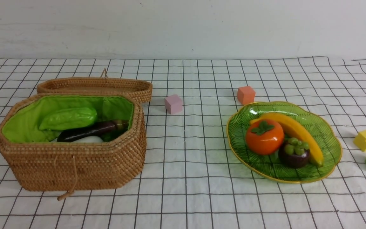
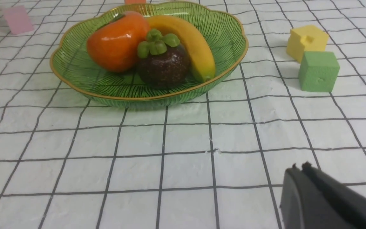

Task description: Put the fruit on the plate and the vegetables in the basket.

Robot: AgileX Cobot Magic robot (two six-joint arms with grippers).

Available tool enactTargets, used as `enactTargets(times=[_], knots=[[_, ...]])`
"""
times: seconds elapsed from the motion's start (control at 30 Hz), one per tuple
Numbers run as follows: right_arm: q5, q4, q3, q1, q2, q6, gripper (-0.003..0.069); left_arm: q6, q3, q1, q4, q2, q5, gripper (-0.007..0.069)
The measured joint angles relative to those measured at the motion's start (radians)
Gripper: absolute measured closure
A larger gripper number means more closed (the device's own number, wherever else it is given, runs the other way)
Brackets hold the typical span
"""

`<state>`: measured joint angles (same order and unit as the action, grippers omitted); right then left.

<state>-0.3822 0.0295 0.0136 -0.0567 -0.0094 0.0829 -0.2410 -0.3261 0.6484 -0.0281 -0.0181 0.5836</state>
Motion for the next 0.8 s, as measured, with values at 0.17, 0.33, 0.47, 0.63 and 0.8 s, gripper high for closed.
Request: enactTargets(times=[0.17, 0.33, 0.47, 0.63, 0.8], knots=[[0.0, 0.0, 0.0, 0.0, 0.0, 0.0, 0.0666, 0.0, 0.0, 0.0, 0.0, 0.0, 0.0, 0.0559], [0.0, 0.0, 0.0, 0.0, 0.0, 0.0, 0.0664, 0.0, 0.0, 0.0, 0.0, 0.0, 0.0, 0.0557], [0.0, -0.001, 0.0, 0.0, 0.0, 0.0, 0.0661, 0.0, 0.0, 0.0, 0.0, 0.0, 0.0, 0.0553], [0.0, -0.001, 0.0, 0.0, 0.0, 0.0, 0.0657, 0.0, 0.018, -0.014, 0.0, 0.0, -0.011, 0.0553], [0.0, -0.001, 0.0, 0.0, 0.0, 0.0, 0.0655, 0.003, 0.081, -0.192, 0.001, 0.0, -0.126, 0.0554]])
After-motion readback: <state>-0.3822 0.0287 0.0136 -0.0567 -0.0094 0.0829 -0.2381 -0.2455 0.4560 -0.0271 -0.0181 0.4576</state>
